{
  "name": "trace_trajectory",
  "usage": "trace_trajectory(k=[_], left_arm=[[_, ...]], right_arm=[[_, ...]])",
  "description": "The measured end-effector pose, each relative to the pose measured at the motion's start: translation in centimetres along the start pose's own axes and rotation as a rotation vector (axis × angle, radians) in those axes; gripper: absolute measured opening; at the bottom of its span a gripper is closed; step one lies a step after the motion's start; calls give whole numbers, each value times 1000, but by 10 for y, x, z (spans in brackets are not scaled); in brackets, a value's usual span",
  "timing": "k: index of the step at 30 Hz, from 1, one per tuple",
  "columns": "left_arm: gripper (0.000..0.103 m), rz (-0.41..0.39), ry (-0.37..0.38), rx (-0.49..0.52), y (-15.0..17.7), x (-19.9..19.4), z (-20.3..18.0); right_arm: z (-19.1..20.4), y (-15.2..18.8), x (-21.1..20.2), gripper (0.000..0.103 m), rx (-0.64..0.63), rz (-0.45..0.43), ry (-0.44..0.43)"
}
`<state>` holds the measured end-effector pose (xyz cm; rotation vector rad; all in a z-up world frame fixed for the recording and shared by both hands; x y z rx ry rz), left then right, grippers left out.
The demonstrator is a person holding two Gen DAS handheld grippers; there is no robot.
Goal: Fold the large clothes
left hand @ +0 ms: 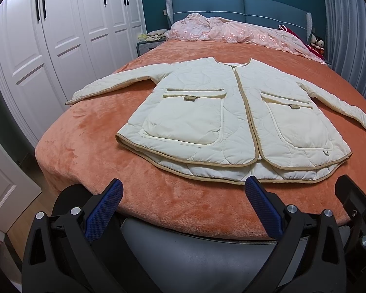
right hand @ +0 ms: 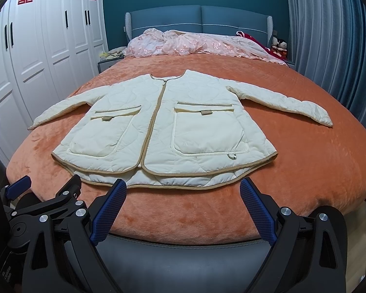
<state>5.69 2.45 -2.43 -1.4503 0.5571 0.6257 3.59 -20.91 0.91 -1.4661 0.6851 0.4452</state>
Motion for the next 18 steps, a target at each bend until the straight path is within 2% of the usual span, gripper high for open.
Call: trace_trajectory(k=[18], left_arm=[[98, 3, 0, -1, 1, 0, 1]], right_arm=[[1, 2, 2, 92, 4, 7, -2]])
Point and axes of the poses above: each gripper's, at about its wrist camera, not at the fingertips, and x roughly the way its jaws point, z to its left, y to its underside, the point moved 9 cm from there along x, roughly the way its jaws point, and after that the axes turned 3 degrees about -x, right-handed, at the moved point
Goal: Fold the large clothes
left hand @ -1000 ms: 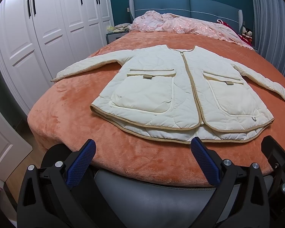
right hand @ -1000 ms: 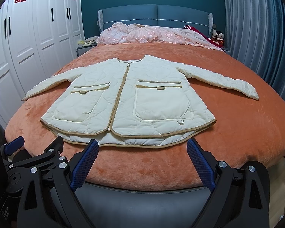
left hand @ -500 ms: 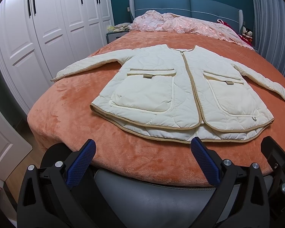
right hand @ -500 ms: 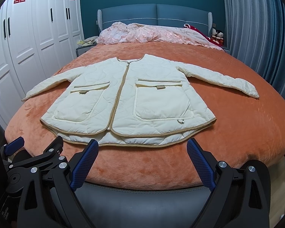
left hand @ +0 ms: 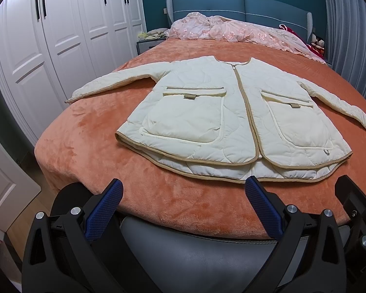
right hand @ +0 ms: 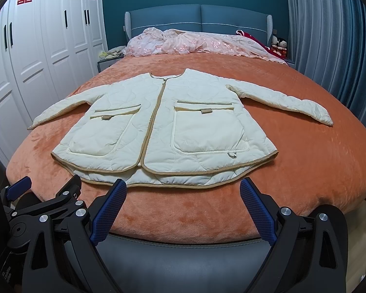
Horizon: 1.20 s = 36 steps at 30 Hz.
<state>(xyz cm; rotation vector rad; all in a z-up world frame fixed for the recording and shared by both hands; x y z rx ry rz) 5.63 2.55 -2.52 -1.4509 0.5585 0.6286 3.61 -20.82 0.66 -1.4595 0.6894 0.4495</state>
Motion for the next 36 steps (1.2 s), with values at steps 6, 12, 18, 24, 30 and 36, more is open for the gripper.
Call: trace_trajectory(k=[6, 12, 18, 24, 30, 36], left_arm=[[98, 3, 0, -1, 2, 0, 1], [98, 12, -2, 0, 7, 4, 1], [98, 36, 10, 4, 3, 14, -2], [98, 80, -13, -29, -20, 45, 10], [98, 91, -53, -34, -59, 85, 19], [98, 89, -73, -119, -90, 124, 23]], right_arm=[[-1, 2, 2, 92, 4, 4, -1], [-2, 6, 7, 92, 14, 19, -8], [-8, 9, 27, 92, 22, 72, -58], [-111, -19, 73, 92, 313, 114, -42], [-275, -48, 140, 92, 618, 146, 75], [-398, -73, 198, 92, 799, 104, 151]])
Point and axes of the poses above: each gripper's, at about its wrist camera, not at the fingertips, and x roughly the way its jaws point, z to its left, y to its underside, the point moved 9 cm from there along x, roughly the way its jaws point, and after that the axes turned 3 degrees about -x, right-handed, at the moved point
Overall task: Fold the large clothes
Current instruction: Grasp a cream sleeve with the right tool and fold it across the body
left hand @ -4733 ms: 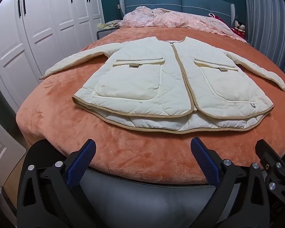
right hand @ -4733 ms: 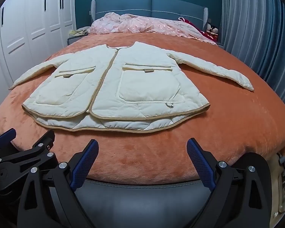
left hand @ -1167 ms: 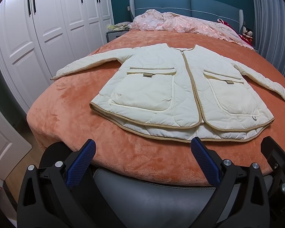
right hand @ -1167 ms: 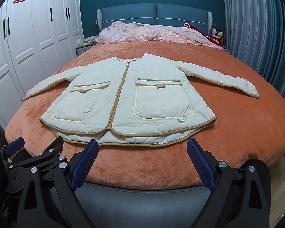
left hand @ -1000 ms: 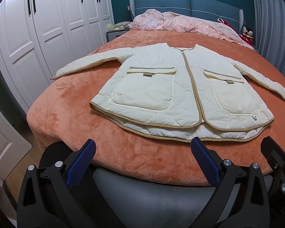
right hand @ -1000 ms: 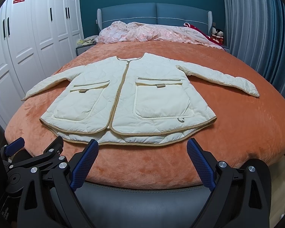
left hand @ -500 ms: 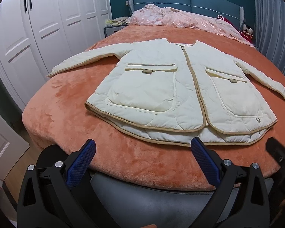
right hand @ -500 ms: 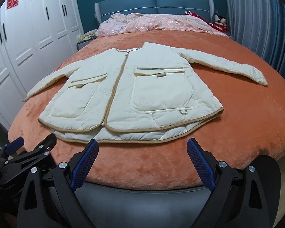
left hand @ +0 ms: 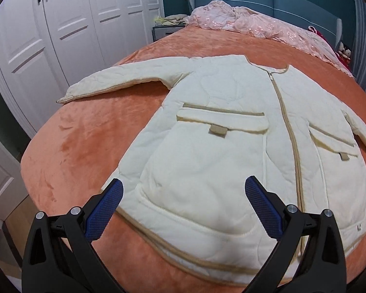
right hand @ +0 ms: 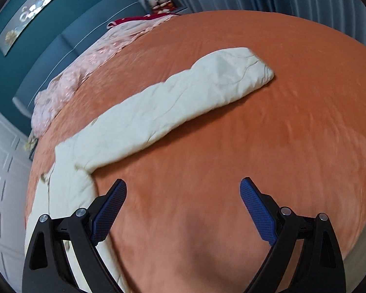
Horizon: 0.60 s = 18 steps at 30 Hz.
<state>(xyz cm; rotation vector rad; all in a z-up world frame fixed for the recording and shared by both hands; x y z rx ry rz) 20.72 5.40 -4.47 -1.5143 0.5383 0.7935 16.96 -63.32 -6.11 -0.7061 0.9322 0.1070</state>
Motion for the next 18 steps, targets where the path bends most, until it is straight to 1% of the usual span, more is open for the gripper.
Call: trace_trajectory(k=[3, 5, 8, 9, 11, 12, 13, 14, 15, 16, 18], left_arm=[[98, 5, -47, -41, -13, 18, 0], [98, 18, -64, -61, -20, 30, -2], [98, 49, -76, -42, -26, 45, -8], [98, 56, -80, -31, -27, 49, -10], [98, 56, -93, -16, -32, 54, -12], [98, 54, -96, -18, -34, 58, -12], [98, 52, -97, -23, -37, 61, -11], [98, 55, -99, -30, -40, 64, -9], [98, 59, -100, -39, -41, 67, -8], [98, 61, -103, -49, -43, 70, -6], [98, 57, -115, -63, -48, 75, -1]], right_arm=[[-23, -30, 34, 92, 109, -1, 10], [-39, -45, 56, 92, 191, -4, 21], [-56, -63, 74, 91, 268, -28, 22], [-59, -71, 76, 89, 277, -56, 30], [-56, -86, 82, 73, 268, -80, 28], [-52, -91, 87, 55, 272, -71, 10], [-50, -96, 92, 45, 287, -61, -10], [-47, -101, 96, 28, 313, -53, -25], [-42, -105, 97, 18, 332, -51, -30], [-33, -110, 96, 14, 336, -59, -37], [0, -124, 86, 11, 290, -97, -72]])
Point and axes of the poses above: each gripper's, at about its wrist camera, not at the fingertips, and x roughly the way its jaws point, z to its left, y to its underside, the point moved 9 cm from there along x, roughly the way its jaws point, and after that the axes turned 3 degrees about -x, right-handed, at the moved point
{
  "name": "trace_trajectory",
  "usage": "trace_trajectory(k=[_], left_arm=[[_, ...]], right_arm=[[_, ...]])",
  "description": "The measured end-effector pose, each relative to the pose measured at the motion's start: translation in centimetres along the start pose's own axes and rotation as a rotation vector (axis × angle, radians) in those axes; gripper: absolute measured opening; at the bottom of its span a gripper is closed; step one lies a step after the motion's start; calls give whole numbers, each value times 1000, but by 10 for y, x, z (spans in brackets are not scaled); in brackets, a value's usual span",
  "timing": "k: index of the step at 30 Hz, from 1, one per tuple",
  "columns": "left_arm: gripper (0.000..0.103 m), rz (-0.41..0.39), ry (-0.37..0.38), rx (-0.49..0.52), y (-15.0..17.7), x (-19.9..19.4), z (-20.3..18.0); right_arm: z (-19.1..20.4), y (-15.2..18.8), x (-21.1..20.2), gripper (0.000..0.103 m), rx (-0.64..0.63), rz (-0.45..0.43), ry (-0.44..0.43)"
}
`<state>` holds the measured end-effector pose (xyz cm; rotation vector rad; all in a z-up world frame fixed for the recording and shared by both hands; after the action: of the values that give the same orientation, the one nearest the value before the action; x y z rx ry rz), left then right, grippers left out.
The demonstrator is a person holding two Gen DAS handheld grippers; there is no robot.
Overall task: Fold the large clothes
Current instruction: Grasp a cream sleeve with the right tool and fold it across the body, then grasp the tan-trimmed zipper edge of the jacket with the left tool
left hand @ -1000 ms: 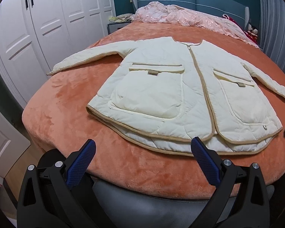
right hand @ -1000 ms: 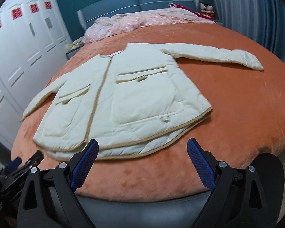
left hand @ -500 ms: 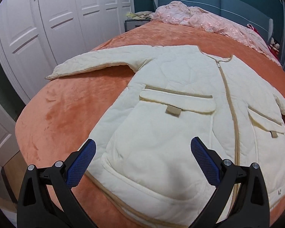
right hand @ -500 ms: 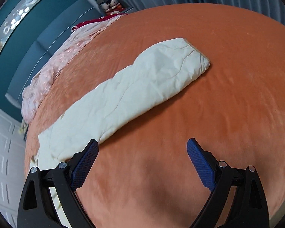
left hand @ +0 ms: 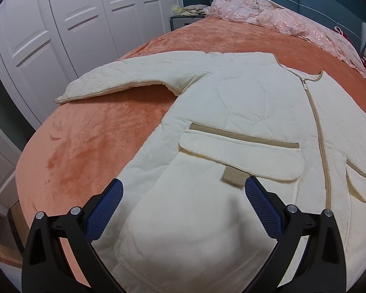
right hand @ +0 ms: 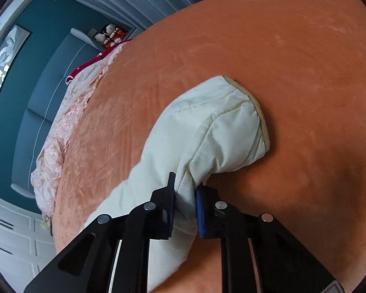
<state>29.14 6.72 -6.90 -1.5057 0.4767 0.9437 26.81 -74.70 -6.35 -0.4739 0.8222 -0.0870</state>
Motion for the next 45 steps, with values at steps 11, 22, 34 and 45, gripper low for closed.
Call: trace_trajectory(k=[11, 22, 34, 45], left_arm=[[98, 22, -1, -46, 4, 13, 23], [98, 37, 192, -135, -24, 15, 19], [96, 241, 530, -379, -65, 78, -81], [7, 144, 482, -258, -122, 87, -89]], right_arm=[[345, 246, -103, 10, -728, 139, -591], [395, 481, -120, 47, -1003, 383, -711], [189, 358, -52, 50, -569, 331, -319], [185, 324, 2, 22, -330, 351, -311]])
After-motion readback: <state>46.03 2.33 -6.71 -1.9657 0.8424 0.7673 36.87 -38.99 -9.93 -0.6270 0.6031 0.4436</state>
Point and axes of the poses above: each gripper's, at about its wrist camera, not at the fingertips, and x roughly the way its jaws point, z to its left, y to its underside, the point moved 9 cm from there along x, roughly the way its jaws point, and after that the axes turned 3 degrees about -x, right-handed, at the moved point
